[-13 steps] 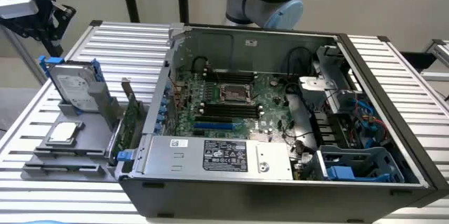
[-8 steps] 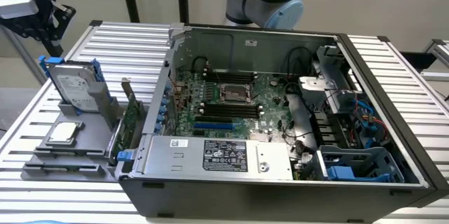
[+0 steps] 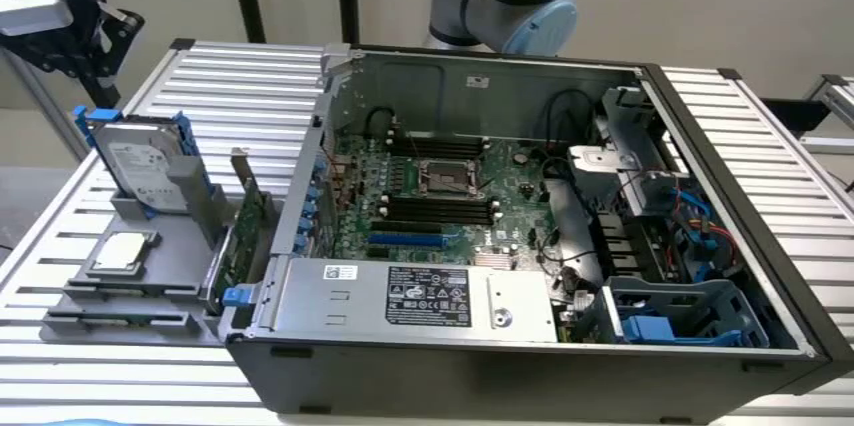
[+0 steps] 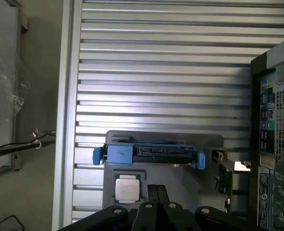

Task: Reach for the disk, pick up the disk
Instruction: 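Pick up the disk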

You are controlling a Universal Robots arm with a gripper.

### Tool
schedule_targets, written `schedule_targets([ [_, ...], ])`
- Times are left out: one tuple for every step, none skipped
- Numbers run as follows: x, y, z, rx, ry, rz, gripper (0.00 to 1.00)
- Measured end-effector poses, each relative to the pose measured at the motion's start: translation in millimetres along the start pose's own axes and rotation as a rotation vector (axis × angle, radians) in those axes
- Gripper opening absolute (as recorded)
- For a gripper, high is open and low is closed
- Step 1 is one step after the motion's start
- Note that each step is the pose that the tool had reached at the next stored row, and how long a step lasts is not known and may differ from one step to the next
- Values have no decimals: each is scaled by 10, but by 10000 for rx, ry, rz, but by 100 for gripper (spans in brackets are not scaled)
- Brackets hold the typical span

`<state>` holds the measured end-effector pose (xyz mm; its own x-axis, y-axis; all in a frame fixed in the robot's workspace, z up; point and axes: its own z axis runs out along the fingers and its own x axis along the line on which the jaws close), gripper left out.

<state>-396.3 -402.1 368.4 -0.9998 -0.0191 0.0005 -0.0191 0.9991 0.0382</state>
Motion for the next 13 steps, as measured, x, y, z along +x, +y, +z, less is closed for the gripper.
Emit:
schedule_targets([
  [9, 1, 1, 1, 2, 1, 11],
  [31, 8, 6, 2, 0, 1, 11],
  [65, 23, 12, 7, 0, 0, 11],
  [104, 47, 20, 14, -2, 1, 11],
  [139, 81, 32, 20, -6, 0, 11],
  [176, 115, 40, 29, -5, -1, 11],
  [216, 150, 50, 38, -6, 0, 11],
  [258, 183, 59, 47, -7, 1, 11],
  [294, 214, 70, 56, -9, -1, 11],
  [306, 240, 75, 74, -8, -2, 11],
  [309, 254, 77, 93, -9, -2, 11],
  [310, 257, 78, 111, -9, -1, 11],
  [312, 258, 78, 124, -9, -1, 11],
])
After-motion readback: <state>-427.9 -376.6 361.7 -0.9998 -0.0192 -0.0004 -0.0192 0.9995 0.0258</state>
